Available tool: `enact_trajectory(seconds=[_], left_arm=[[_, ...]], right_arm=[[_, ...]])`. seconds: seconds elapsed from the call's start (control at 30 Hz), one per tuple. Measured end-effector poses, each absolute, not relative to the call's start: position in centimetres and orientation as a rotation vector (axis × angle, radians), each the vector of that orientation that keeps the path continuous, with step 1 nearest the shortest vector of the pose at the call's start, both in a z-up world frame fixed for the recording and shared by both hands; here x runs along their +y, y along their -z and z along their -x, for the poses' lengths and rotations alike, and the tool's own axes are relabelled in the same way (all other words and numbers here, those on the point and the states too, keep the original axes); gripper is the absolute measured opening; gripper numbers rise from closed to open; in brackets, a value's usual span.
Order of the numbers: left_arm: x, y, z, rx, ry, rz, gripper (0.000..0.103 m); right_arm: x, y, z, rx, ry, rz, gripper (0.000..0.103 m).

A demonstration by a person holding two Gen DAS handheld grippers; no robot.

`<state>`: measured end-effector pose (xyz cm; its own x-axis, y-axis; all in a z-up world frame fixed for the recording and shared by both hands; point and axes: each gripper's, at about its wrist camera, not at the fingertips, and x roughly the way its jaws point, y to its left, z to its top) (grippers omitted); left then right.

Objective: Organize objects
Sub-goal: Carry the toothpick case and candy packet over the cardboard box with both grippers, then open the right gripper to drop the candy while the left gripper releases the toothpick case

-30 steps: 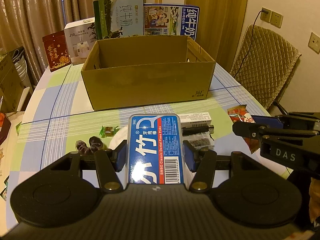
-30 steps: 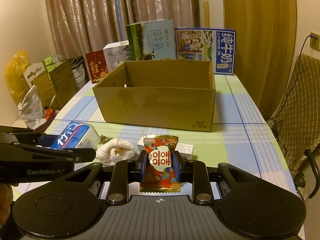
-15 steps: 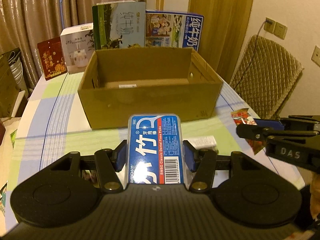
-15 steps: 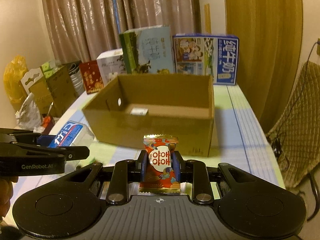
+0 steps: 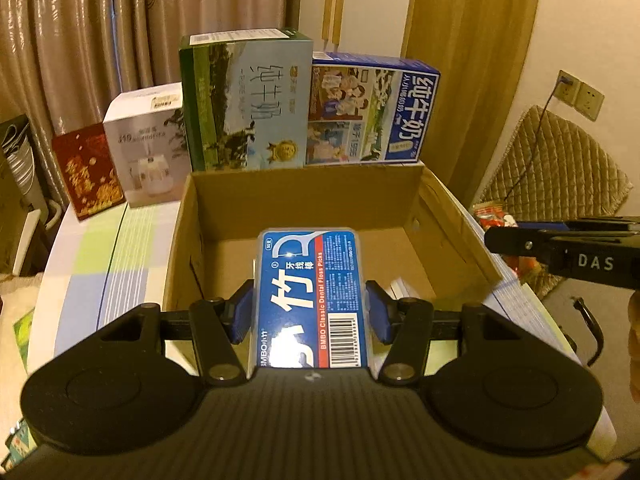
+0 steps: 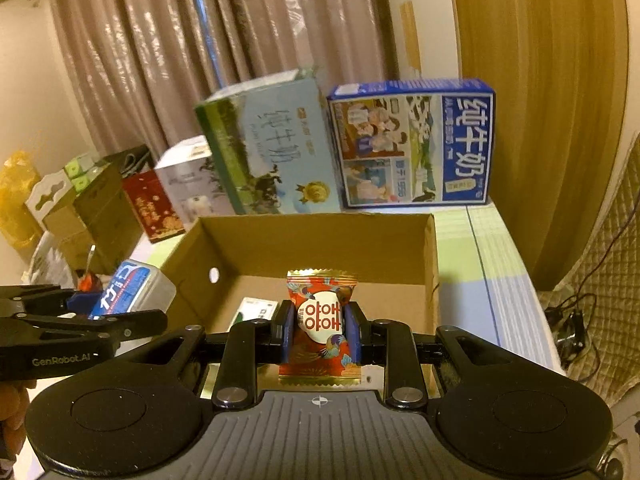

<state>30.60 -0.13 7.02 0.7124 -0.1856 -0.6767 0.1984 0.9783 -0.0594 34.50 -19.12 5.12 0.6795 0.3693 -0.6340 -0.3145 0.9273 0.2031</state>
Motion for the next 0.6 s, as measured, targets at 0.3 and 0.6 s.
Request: enact_trajectory(seconds=[0.3,0.6], left_arm=[[-0.3,-5.2,-35.9,0.782,0.212,-0.044,0.052],[-0.4,-3.8,-38.2,0.771,0.196,-0.051,0.063]], right_arm=[[-19.2,-2.8,-38.6,0.781,-0.36,-0.132,0.024],[-19.3,-1.9,-39.5,0.796,-0.362,-0.137,0.024]])
